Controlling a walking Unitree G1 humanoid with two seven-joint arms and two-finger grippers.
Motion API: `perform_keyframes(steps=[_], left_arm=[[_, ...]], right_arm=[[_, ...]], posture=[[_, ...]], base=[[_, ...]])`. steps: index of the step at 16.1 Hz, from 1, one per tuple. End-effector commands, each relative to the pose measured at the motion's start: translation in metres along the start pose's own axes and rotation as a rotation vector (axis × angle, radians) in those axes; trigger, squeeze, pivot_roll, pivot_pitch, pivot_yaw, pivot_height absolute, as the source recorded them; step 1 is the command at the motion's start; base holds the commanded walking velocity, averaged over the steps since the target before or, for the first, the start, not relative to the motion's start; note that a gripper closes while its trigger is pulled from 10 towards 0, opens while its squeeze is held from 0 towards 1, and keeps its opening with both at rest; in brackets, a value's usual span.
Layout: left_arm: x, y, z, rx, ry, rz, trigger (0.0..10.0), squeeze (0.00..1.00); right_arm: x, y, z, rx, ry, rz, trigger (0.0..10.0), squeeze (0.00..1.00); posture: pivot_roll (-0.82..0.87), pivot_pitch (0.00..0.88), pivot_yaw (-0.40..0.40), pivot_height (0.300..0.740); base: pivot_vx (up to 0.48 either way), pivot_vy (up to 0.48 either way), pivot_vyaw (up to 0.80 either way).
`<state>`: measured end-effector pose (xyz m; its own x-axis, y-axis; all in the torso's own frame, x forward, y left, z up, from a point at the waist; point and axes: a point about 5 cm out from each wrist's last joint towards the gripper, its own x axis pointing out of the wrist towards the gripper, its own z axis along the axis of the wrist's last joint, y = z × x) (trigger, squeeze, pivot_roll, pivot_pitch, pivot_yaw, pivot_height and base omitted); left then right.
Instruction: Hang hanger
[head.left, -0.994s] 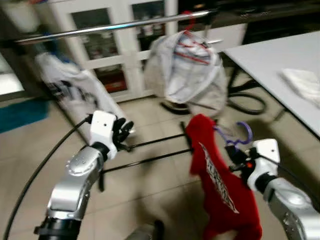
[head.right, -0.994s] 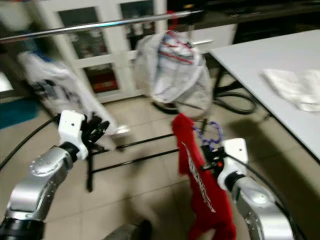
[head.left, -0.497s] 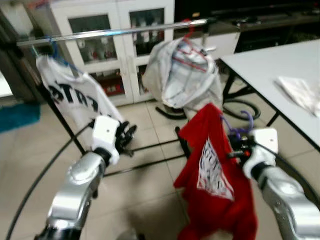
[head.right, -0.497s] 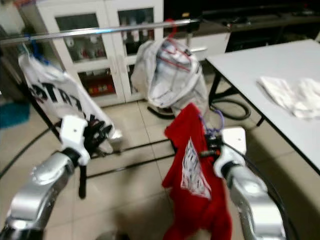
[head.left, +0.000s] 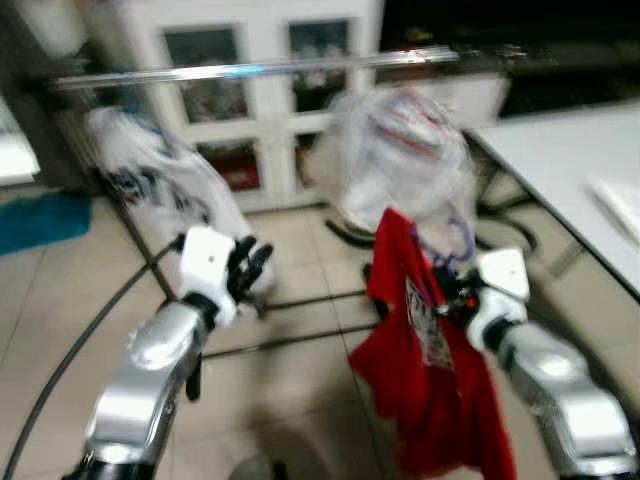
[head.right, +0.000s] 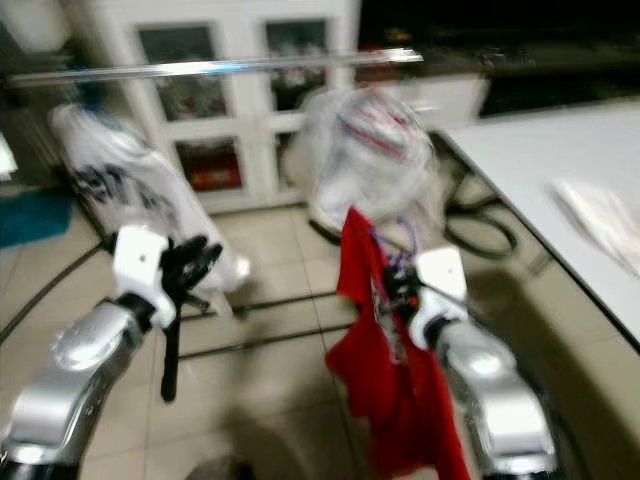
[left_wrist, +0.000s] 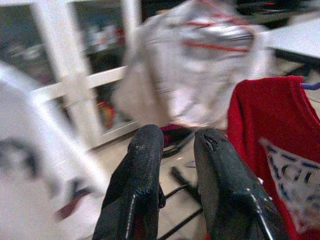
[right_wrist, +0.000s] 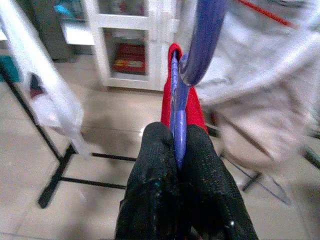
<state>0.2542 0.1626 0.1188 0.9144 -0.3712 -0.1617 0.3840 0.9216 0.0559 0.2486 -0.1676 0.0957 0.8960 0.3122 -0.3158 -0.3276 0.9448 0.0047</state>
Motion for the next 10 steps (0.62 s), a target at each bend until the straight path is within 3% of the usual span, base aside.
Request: perform_keyframes(steps=[1,8,10], left_arm=[[0.004,-0.003,0.006,0.014,-0.013,-0.024,10.0,0.00],[0.004,-0.001,0.012,0.034,0.000,-0.053,10.0,0.00],[0.004,-0.001,0.013,0.043,0.001,-0.061,10.0,0.00]], right_arm=[[0.000,-0.007,0.013,-0.022,-0.065,-0.021,10.0,0.00],[0.003,-0.005,0.023,-0.021,-0.098,-0.021,10.0,0.00],[0.005,-0.004,0.027,-0.035,-0.102,-0.022,10.0,0.00]], posture=[[-0.02,0.000,0.012,0.740],[-0.01,0.000,0.024,0.740],[-0.02,0.000,0.026,0.740]], base=[[0.398,0.000,0.00],[0.395,0.000,0.00],[0.399,0.000,0.54]])
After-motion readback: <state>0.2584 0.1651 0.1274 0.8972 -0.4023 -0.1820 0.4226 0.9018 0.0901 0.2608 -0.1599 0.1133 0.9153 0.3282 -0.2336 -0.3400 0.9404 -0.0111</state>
